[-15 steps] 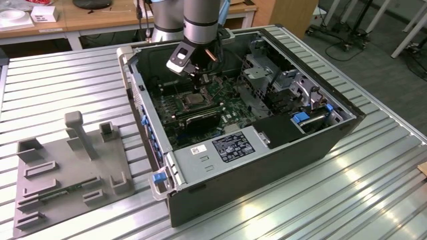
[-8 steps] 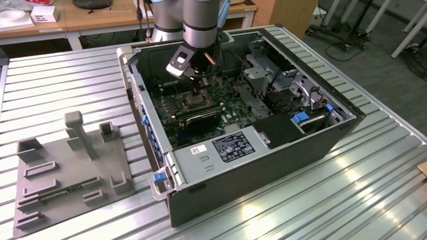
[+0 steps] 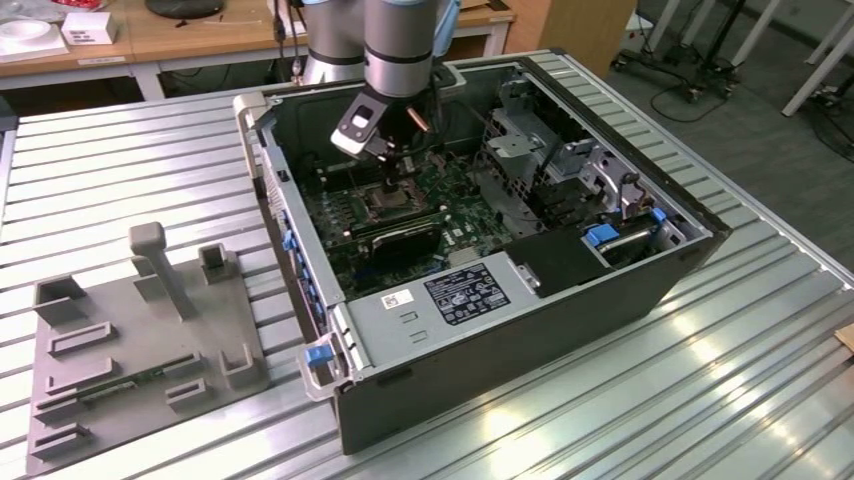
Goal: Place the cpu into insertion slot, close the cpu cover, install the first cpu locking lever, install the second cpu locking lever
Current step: 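Place the cpu into insertion slot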
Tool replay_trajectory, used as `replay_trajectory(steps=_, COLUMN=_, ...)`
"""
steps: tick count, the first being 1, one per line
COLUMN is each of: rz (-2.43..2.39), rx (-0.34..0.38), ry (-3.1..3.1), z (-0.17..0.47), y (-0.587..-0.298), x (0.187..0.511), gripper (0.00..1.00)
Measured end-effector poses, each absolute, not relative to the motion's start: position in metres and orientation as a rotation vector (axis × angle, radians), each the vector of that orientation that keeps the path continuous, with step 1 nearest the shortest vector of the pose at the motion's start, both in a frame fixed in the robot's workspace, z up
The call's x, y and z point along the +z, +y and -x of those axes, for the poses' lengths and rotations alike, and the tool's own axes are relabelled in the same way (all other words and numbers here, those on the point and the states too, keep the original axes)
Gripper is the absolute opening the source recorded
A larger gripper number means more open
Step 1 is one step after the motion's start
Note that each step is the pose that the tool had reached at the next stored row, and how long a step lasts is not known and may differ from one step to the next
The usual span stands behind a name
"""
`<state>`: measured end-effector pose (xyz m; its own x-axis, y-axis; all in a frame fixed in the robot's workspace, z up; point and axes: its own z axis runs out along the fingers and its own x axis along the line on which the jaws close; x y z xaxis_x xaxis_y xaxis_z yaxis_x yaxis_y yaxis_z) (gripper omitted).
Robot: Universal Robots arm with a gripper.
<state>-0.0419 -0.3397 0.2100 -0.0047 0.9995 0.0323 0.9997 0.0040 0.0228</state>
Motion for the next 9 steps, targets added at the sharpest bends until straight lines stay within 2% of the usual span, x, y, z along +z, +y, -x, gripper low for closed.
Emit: replay_trajectory(steps=9, rz=2.211, rx=-0.062, ry=-2.221, z=0.0427, y=-0.3396, x=0.2017, gripper=0.11)
